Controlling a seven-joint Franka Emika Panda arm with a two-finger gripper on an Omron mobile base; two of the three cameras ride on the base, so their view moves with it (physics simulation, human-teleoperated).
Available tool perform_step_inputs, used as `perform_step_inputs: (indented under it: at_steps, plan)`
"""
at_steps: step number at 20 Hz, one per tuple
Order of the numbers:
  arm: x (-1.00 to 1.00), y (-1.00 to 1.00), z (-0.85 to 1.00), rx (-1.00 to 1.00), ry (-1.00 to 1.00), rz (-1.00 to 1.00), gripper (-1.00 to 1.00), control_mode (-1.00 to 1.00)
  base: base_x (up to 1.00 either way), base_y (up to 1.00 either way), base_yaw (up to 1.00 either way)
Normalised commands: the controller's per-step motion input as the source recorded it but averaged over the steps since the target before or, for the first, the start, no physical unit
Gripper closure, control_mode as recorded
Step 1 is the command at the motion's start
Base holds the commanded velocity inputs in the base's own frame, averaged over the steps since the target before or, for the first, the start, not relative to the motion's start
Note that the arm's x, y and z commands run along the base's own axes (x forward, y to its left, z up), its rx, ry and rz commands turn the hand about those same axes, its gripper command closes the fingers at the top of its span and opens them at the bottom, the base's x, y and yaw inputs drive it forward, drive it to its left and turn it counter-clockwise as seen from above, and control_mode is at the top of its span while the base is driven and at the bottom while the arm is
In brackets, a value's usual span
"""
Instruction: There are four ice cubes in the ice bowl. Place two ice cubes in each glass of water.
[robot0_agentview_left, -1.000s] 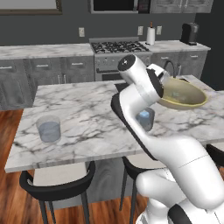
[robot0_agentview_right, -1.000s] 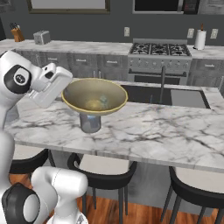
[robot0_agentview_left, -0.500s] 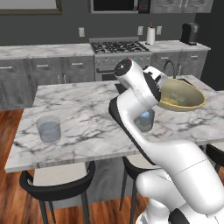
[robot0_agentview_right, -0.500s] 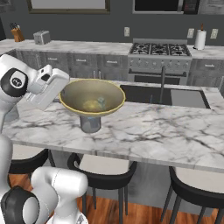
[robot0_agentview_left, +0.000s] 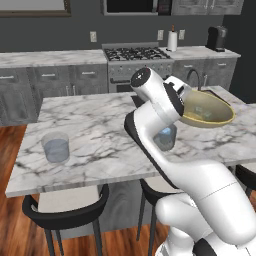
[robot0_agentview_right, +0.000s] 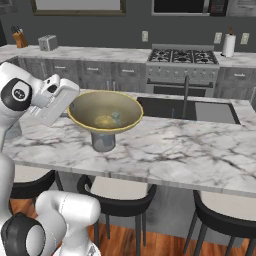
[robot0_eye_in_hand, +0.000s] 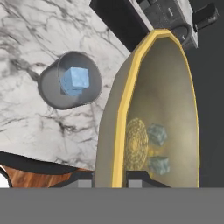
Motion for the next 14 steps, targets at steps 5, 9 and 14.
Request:
perform_step_inputs:
  at_steps: [5,9,14]
  plan:
    - [0.0,0.0,0.0,0.0,0.0,0.0,1.0,1.0,0.0,0.0,0.0]
    - [0.0,0.0,0.0,0.0,0.0,0.0,1.0,1.0,0.0,0.0,0.0]
    - [0.0,0.0,0.0,0.0,0.0,0.0,1.0,1.0,-0.3,0.11,0.0]
